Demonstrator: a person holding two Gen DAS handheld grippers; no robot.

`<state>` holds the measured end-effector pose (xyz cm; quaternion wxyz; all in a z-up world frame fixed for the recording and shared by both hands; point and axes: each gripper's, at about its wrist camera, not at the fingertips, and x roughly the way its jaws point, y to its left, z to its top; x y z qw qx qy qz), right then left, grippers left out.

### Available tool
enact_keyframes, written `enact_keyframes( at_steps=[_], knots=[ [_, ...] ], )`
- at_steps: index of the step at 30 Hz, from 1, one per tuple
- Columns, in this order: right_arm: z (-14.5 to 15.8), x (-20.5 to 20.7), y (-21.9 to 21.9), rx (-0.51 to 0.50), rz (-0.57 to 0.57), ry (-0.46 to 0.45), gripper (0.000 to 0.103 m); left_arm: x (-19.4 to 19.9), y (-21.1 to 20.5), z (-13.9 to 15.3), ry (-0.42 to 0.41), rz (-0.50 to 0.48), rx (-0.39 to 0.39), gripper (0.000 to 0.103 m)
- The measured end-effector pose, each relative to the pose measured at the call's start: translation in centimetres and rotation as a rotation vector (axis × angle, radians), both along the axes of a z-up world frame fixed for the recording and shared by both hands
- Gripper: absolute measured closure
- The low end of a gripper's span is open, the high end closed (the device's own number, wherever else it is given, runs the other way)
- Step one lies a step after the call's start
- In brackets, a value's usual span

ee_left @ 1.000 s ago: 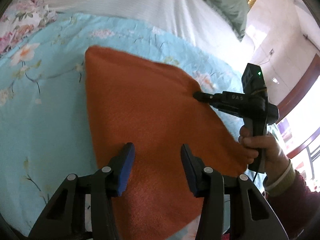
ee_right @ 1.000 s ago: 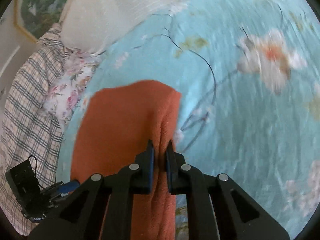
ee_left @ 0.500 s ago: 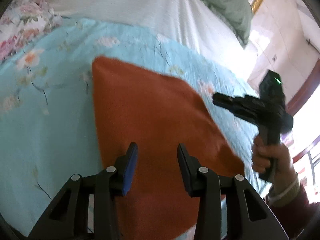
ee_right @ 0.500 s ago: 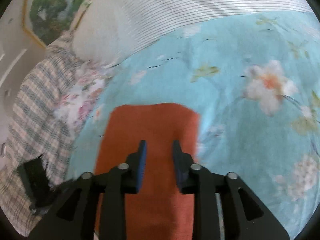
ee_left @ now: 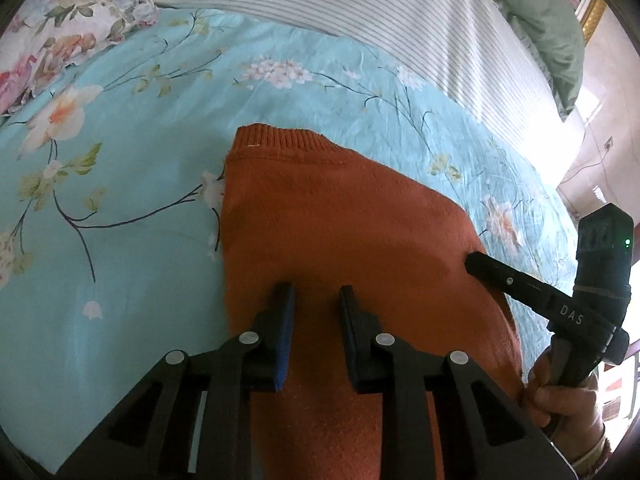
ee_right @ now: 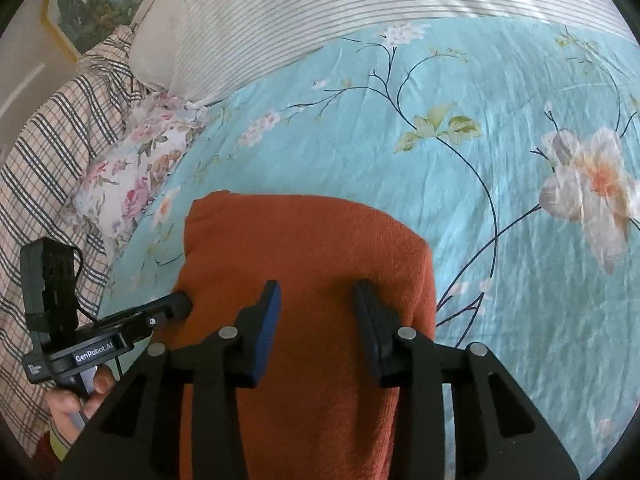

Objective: Fold small clothes

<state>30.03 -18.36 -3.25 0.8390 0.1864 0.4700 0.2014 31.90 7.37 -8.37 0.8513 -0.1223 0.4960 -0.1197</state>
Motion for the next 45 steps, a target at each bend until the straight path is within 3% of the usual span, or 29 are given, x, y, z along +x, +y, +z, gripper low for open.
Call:
enact_keyframes(
  at_steps=[4, 9, 18, 20, 23, 27, 31, 38, 41, 45],
  knots=[
    [1.5, -2.7, -0.7, 0.028, -0.002, 0.003, 0.062, -2.4, 0.1, 1.4, -0.013, 0.006, -0.020, 0.082],
    [3.2, -8.6, -1.3, 0.046, 0.020, -0.014, 0.055, -8.3, 0.1, 3.4, -0.054, -0.037, -0.025, 0.082],
    [2.4, -15.6, -1.2, 0.037, 0.061, 0.028, 0.055, -18.4, -1.0, 4.2, -0.068, -0.135, -0.056, 0.081],
    [1.2, -16.3, -1.2, -0.023, 0.046, 0.049, 0.055, -19.4, -1.5, 3.9, -0.069, -0.153, -0.029, 0.081],
    [0.1, -17.0, -1.9, -0.002, 0.020, 0.064, 0.055, -19.6, -1.7, 2.3, -0.031, -0.142, 0.018, 0.081],
    [0.9, -17.4, -2.0, -0.015, 0.020, 0.041, 0.055, -19.8, -1.3, 1.2, -0.010, -0.127, 0.007, 0.082],
    [0.5, -17.6, -2.1, -0.037, 0.023, 0.047, 0.051, -20.1, -1.9, 1.3, -0.024, -0.132, 0.042, 0.079],
    [1.7, -18.9, -2.6, -0.024, 0.007, 0.024, 0.050, -20.3, -1.6, 1.6, -0.006, -0.106, 0.027, 0.078],
    [2.5, -19.8, -2.8, -0.033, -0.002, 0.005, 0.046, -21.1, -1.3, 2.6, -0.019, -0.093, 0.037, 0.069],
    [3.1, -20.9, -2.5, -0.068, 0.008, -0.007, 0.043, -22.2, -1.0, 3.6, -0.045, -0.060, 0.105, 0.048]
  ],
)
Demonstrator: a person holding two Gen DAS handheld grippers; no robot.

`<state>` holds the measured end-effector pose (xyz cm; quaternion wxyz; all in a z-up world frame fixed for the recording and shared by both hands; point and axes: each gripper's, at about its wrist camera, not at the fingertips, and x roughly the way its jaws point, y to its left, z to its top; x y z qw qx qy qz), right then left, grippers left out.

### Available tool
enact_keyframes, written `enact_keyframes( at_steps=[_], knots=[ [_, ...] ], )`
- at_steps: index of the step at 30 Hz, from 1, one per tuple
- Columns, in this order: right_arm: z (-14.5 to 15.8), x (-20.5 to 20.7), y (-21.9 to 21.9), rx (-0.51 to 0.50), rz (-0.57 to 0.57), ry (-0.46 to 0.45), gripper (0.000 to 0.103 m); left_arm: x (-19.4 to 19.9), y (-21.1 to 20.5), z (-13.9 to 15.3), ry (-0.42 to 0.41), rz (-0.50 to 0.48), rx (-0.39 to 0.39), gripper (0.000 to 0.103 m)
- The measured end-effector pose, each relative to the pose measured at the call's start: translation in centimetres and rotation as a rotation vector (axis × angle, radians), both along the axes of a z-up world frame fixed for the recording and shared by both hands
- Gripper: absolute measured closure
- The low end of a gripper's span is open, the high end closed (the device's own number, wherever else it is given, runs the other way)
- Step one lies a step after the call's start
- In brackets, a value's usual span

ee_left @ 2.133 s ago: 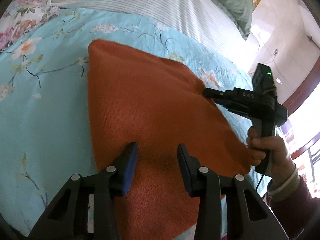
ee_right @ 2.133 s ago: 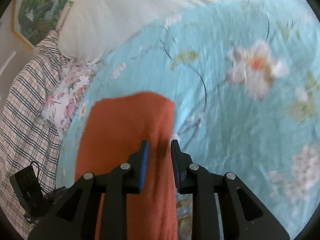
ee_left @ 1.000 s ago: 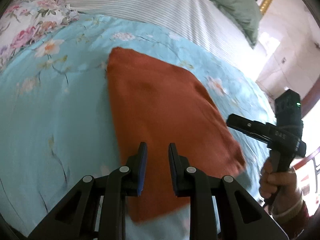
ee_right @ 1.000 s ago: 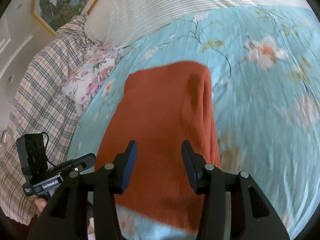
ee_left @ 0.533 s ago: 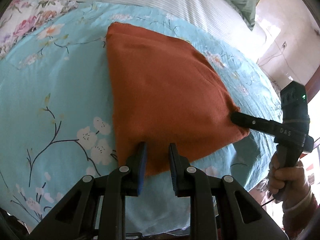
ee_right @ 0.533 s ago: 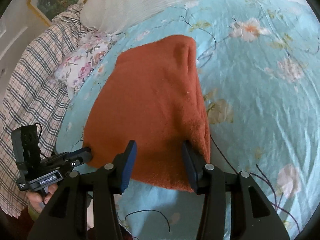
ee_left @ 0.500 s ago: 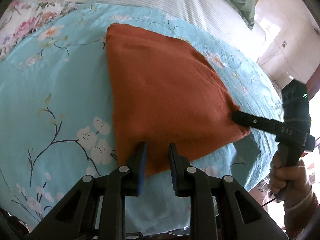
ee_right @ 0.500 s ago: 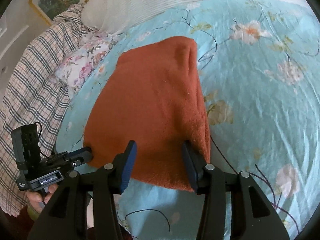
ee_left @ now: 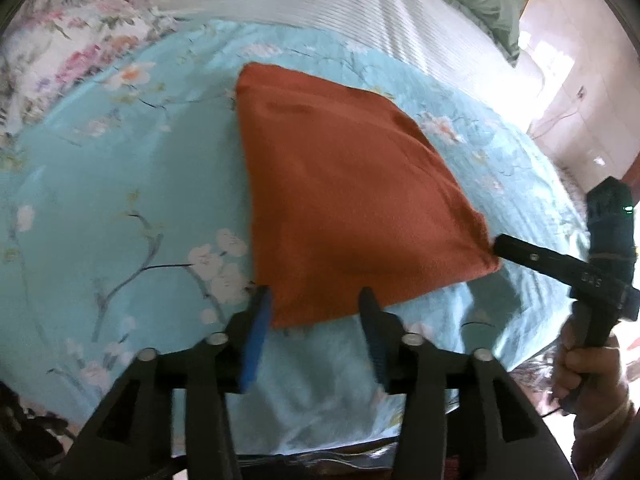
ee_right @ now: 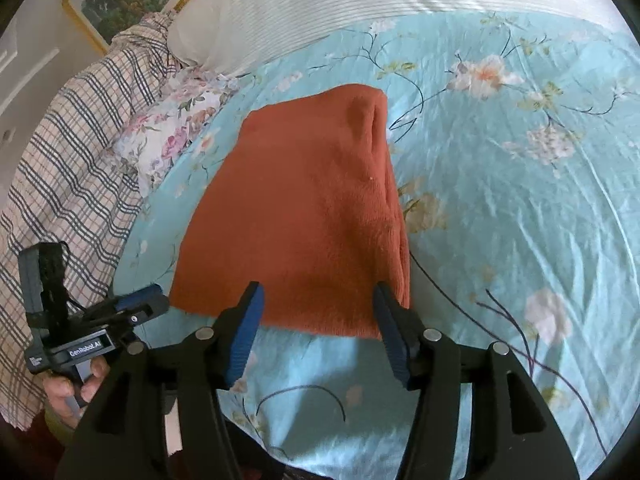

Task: Fold small clothes
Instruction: 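Pull both grippers back from the folded orange sweater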

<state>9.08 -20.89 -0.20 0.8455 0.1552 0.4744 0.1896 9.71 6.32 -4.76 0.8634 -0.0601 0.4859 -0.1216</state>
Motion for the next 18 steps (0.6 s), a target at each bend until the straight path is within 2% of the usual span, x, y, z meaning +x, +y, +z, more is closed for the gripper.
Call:
enact_keyframes(
  at_steps=[1, 3, 7, 9, 11, 14, 18],
  knots=[
    [0.1, -0.3, 0.1, -0.010, 0.004, -0.003, 0.043, -0.4, 0.0, 0.2, -0.007, 0.010, 0.025, 0.040],
    [0.2, -0.9, 0.3, -0.030, 0.010, -0.007, 0.042, -0.9, 0.2, 0.3, -0.011, 0.021, 0.047, 0.034],
    [0.1, -1.8, 0.7, -0.051, 0.017, 0.005, 0.042, -1.8, 0.6, 0.4, 0.000, 0.031, 0.064, 0.025],
    [0.1, -2.3, 1.0, -0.075, 0.022, 0.007, 0.039, -2.1, 0.7, 0.2, 0.008, 0.035, 0.071, 0.023],
    [0.2, -2.9, 1.4, -0.106, 0.032, -0.001, 0.026, -2.6, 0.8, 0.0, 0.012, 0.043, 0.093, 0.023],
    [0.2, -3.6, 1.9, -0.155, 0.045, -0.014, 0.024, -3.0, 0.6, -0.6, 0.012, 0.058, 0.151, 0.022],
    [0.3, -3.9, 1.9, -0.175, 0.043, -0.011, 0.020, -3.2, 0.7, -1.0, 0.016, 0.070, 0.182, 0.022]
  ],
)
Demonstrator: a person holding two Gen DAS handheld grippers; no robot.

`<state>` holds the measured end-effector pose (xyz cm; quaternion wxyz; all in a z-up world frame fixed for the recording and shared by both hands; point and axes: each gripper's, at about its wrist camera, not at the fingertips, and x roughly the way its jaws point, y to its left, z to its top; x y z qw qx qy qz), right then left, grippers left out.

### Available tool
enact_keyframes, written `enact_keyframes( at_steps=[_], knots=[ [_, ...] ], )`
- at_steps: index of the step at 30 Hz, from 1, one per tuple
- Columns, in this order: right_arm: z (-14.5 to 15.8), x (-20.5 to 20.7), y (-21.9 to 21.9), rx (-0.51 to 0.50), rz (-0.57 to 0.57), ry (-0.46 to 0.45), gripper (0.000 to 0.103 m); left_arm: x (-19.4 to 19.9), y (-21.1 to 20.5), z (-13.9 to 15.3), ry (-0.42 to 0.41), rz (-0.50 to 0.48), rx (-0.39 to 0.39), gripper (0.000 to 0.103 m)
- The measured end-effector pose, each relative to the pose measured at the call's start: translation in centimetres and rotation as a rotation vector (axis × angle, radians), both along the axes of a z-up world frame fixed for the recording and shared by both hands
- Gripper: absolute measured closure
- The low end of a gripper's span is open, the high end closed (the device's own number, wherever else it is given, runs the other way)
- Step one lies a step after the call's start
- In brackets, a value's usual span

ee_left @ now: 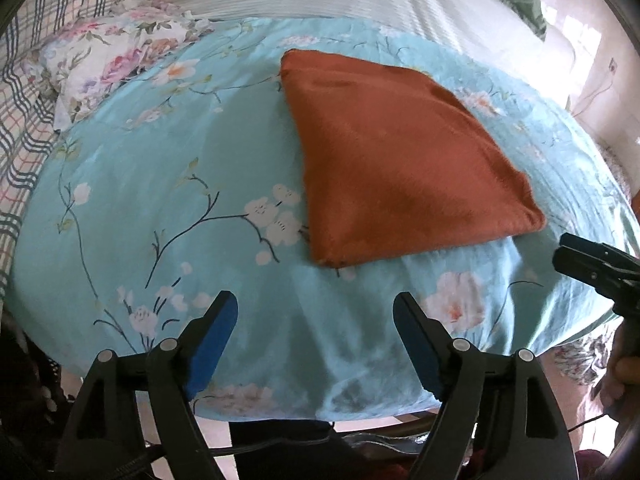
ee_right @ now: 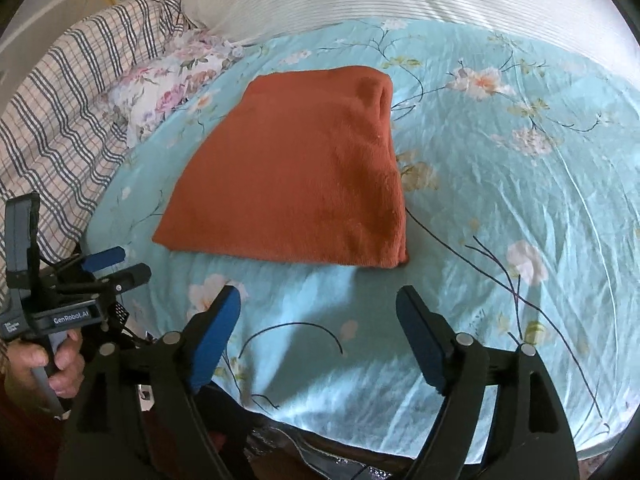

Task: Fold small clothes
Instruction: 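Pull both grippers back from the folded orange sweater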

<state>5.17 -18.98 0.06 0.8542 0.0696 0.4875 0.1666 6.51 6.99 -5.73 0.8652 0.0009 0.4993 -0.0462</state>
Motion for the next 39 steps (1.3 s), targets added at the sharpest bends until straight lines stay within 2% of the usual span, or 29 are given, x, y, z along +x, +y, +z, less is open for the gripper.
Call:
enact_keyframes(
  at_steps=[4, 10, 14, 16, 20, 25, 34, 39],
  knots=[
    [0.7, -0.3, 0.1, -0.008, 0.000, -0.009, 0.019, 0.1, 0.2, 0.7, 0.000, 0.007, 0.016, 0.022],
    [3.3, -0.3, 0.6, -0.032, 0.035, -0.069, 0.017, -0.4, -0.4, 3.9, -0.071, 0.013, 0.126, 0.021],
    [4.7, -0.3, 1.2, -0.054, 0.059, -0.115, 0.002, -0.4, -0.9, 5.8, -0.097, 0.011, 0.158, 0.020],
    [4.5, -0.3, 1.5, -0.062, 0.071, -0.117, 0.002, -0.4, -1.2, 6.2, -0.108, 0.010, 0.182, 0.018],
    [2.9, 0.4, 1.7, -0.065, 0.073, -0.073, 0.002, 0.2, -1.6, 5.5, -0.103, 0.013, 0.232, 0.018],
    [1.6, 1.0, 1.5, -0.054, 0.074, -0.037, 0.002, 0.5, -1.6, 4.5, -0.089, 0.020, 0.251, 0.018],
    [1.2, 2.5, 1.9, -0.056, 0.081, -0.026, 0.002, 2.4, -1.3, 3.4, -0.064, 0.024, 0.247, 0.018],
    [1.7, 4.2, 1.6, -0.009, 0.079, -0.039, 0.002, 3.5, -1.2, 3.5, -0.069, 0.025, 0.234, 0.018]
  ],
)
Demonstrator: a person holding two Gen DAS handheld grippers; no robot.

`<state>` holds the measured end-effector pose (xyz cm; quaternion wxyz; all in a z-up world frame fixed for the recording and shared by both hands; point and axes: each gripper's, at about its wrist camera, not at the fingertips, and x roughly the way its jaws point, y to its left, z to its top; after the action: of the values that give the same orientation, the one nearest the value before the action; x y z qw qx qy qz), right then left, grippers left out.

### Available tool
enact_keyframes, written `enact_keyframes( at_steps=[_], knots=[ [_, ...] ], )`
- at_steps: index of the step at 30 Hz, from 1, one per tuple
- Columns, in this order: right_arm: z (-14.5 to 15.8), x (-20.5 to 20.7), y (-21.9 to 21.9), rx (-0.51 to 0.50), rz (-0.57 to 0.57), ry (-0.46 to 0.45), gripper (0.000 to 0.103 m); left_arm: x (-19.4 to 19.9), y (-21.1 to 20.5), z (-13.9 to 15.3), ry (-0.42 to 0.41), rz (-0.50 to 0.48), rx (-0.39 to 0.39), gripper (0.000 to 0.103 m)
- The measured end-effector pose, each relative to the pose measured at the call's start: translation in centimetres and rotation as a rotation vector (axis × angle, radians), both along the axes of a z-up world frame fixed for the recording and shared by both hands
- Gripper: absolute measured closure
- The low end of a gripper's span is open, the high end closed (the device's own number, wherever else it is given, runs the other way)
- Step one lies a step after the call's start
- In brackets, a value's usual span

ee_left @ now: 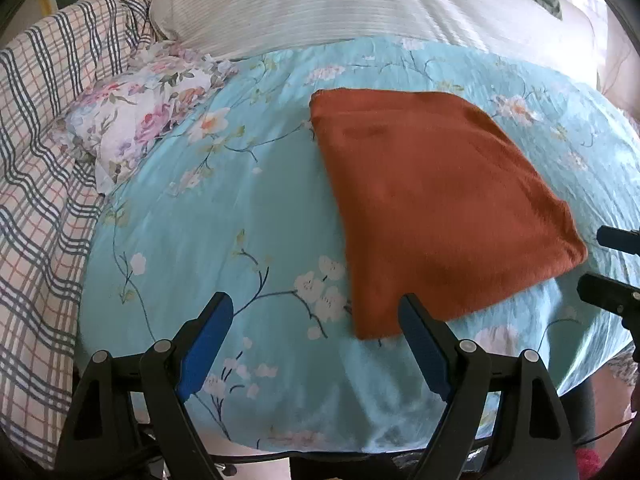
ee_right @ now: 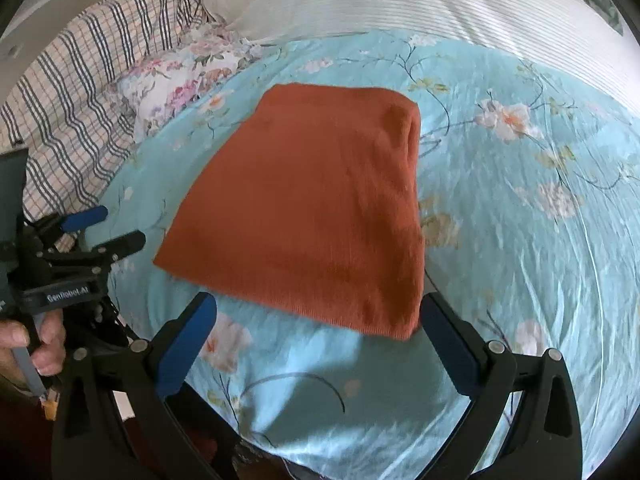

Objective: Fold small clothes

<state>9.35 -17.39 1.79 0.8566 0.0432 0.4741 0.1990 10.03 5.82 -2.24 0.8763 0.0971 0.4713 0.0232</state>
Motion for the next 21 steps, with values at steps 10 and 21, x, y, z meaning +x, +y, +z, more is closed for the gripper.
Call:
enact_keyframes(
  at_steps=[10, 21],
  knots=[
    [-0.1, 8.3, -2.5, 0.080, -0.095, -0.013, 0.003, 4.4, 0.9, -0.3, 0.001, 0.015, -0.044, 0.017],
    [-4.5, 15.5, -4.0, 0.209, -0.163, 0.113, 0.059, 9.2, 1.7, -1.6, 0.001, 0.060, -0.076, 0.017]
  ],
)
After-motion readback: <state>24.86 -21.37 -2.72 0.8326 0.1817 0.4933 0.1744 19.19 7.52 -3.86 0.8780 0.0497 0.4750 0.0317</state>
